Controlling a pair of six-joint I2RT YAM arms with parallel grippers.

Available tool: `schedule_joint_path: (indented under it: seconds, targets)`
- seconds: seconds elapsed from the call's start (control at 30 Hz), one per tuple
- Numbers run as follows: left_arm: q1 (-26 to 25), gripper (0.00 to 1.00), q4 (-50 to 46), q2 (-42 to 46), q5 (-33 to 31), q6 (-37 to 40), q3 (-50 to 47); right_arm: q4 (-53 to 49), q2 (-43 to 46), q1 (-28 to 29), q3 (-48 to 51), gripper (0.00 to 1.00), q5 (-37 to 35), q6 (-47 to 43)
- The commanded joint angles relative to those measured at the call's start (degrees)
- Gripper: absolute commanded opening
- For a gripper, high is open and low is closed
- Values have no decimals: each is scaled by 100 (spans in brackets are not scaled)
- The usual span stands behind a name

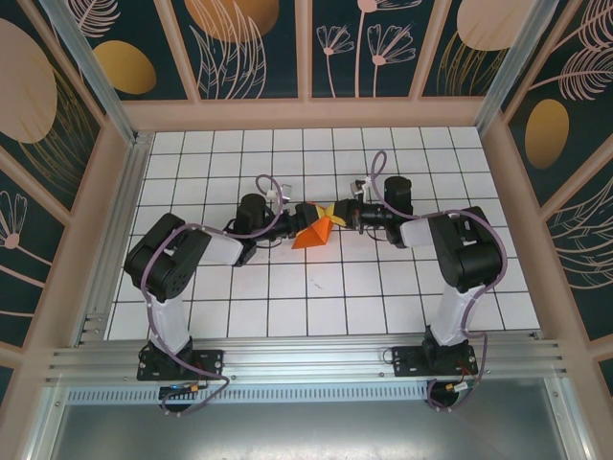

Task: Fold a paper plane with a square sheet of paper (pick it up from the middle)
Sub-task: Turn over the paper at the center of the table.

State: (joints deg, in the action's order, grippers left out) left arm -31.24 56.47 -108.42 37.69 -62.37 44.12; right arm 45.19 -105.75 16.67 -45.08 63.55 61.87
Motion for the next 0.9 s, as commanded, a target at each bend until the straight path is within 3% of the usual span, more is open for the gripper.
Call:
schedule_joint_path:
  seconds: [0.0, 0.17, 0.7, 0.87]
  targets:
    - [0, 85, 967, 236, 170, -239, -159, 121, 252, 46, -111, 7, 159, -6]
    - [0, 77, 1016, 309, 40, -323, -270, -6, 250, 45, -100, 7, 101, -119]
    - [2, 30, 573, 228, -186, -342, -286, -370, 220, 44, -80, 7, 0, -461]
    - [4, 21, 117, 251, -289, -263, -203, -561, 255, 43, -86, 8, -49, -602]
